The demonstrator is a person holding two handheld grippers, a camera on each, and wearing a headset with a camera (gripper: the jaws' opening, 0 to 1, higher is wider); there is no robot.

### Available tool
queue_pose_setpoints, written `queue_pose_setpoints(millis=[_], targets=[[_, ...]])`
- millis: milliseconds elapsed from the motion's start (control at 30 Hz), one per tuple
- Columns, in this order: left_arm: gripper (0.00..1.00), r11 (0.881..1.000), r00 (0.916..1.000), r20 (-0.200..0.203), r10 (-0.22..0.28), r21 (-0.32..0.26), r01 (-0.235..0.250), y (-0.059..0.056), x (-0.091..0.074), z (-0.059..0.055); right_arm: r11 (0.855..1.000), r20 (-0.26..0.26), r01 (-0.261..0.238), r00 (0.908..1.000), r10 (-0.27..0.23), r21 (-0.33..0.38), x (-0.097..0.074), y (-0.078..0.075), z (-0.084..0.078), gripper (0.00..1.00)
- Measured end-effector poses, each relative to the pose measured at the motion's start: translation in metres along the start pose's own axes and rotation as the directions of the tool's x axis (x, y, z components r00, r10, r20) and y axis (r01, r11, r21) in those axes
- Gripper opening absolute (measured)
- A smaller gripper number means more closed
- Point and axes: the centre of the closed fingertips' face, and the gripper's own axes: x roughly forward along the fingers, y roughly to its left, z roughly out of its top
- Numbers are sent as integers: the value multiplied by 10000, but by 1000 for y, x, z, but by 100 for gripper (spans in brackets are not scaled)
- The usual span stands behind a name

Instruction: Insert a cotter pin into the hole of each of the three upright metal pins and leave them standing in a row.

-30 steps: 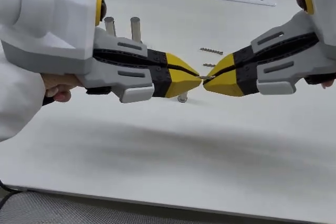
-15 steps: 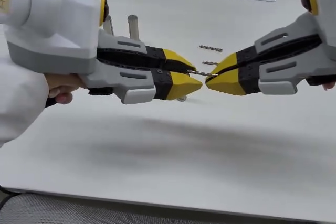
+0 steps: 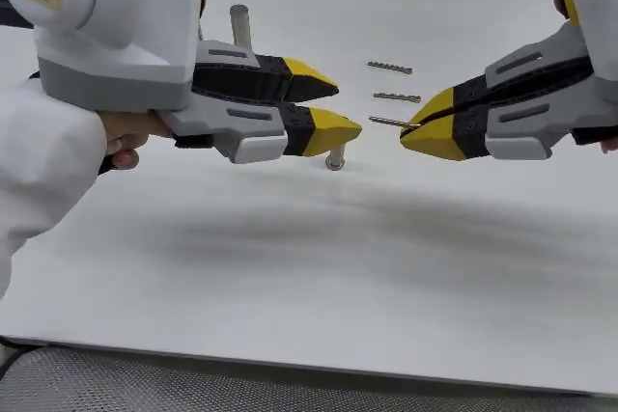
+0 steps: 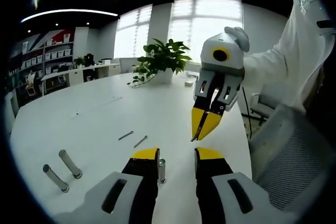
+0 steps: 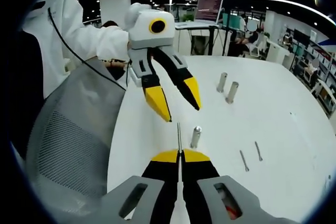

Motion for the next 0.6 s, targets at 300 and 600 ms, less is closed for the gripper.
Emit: queue_pose_setpoints(millis=[300, 600], targets=[[17, 9997, 9995, -317, 15, -238, -23, 15, 11, -13, 9999, -375, 103, 9992, -101, 58, 9, -13, -13, 0], [15, 9995, 9978, -657, -117, -286, 98, 21, 18, -24, 9999, -626, 155, 9979, -157, -31, 23, -27, -22, 0]])
